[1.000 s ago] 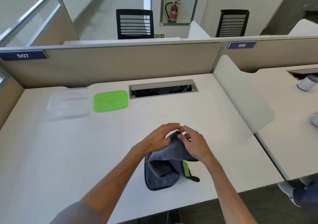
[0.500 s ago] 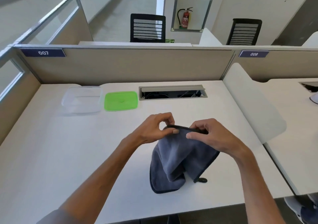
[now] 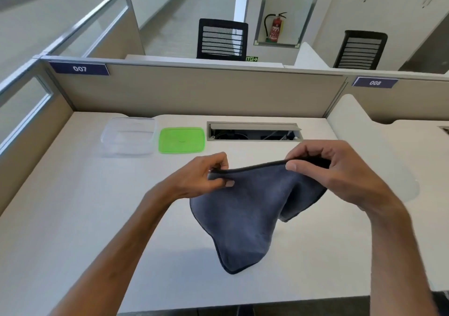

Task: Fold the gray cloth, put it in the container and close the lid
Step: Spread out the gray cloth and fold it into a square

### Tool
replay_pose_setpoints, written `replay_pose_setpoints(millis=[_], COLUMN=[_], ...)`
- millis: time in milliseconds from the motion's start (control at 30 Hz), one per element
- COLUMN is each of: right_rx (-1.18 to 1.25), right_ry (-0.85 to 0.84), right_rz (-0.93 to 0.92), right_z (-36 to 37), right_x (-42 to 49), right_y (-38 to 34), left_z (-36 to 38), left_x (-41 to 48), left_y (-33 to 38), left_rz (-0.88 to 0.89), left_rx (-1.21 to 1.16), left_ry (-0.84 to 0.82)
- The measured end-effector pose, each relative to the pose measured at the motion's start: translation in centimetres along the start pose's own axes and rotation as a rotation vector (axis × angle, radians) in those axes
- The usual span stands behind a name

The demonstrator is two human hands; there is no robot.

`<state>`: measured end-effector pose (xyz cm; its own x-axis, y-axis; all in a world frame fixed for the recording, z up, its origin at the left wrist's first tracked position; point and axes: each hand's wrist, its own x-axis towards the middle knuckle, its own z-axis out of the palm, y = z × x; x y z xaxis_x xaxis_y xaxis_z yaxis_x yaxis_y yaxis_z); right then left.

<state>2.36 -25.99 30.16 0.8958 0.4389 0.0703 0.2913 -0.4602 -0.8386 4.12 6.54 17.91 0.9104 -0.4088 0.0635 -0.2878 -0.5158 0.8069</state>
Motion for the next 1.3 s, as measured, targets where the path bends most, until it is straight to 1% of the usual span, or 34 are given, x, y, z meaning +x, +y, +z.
replay_pose_setpoints(millis=[133, 200, 300, 400, 500, 667, 767, 900, 1000, 1133, 1300], right_rx=[-0.024, -0.037, -0.049, -0.064, -0.080, -0.116, -0.150, -0.212, -0.233, -0.220, -0.224], right_ry=[0.072, 0.075, 0.038, -0.035, -0.042, 0.085, 0.139, 0.242, 0.317, 0.415, 0.525], right_rz=[-0.023, -0.013, 0.021, 0.042, 0.056, 0.080, 0.061, 0.036, 0.017, -0.038, -0.151], right_z=[-1.0, -1.5, -2.3, -2.9, -3.1, -3.2, -3.2, -3.0, -3.0, -3.5, -2.9], right_x=[0.4, 0.4, 0.3, 0.3, 0.9, 3.3, 5.2, 7.8, 9.6, 10.5, 7.9], right_y=[-0.1, 0.2, 1.1, 2.1, 3.4, 6.0, 6.9, 6.9, 6.1, 4.6, 4.0], left_z=[-2.6, -4.1, -6.3, -7.8, -8.9, -10.2, -11.0, -12.3, -13.5, -15.4, -15.1], left_x=[-1.4, -2.6, -3.9, -4.7, -5.1, -4.2, -2.6, -0.3, 1.0, 1.3, -0.6], left_y=[-1.5, -2.7, -3.9, -4.2, -4.1, -3.5, -3.1, -1.9, -0.6, 0.7, 0.9], left_rz=[-0.132, -0.169, -0.183, -0.195, -0.180, -0.142, -0.108, -0.145, -0.151, -0.103, -0.019], left_rx=[0.041, 0.006, -0.034, -0.024, -0.035, -0.080, 0.041, 0.133, 0.119, 0.063, -0.031], left_ry=[-0.005, -0.005, 0.025, 0.064, 0.111, 0.229, 0.301, 0.425, 0.458, 0.523, 0.486])
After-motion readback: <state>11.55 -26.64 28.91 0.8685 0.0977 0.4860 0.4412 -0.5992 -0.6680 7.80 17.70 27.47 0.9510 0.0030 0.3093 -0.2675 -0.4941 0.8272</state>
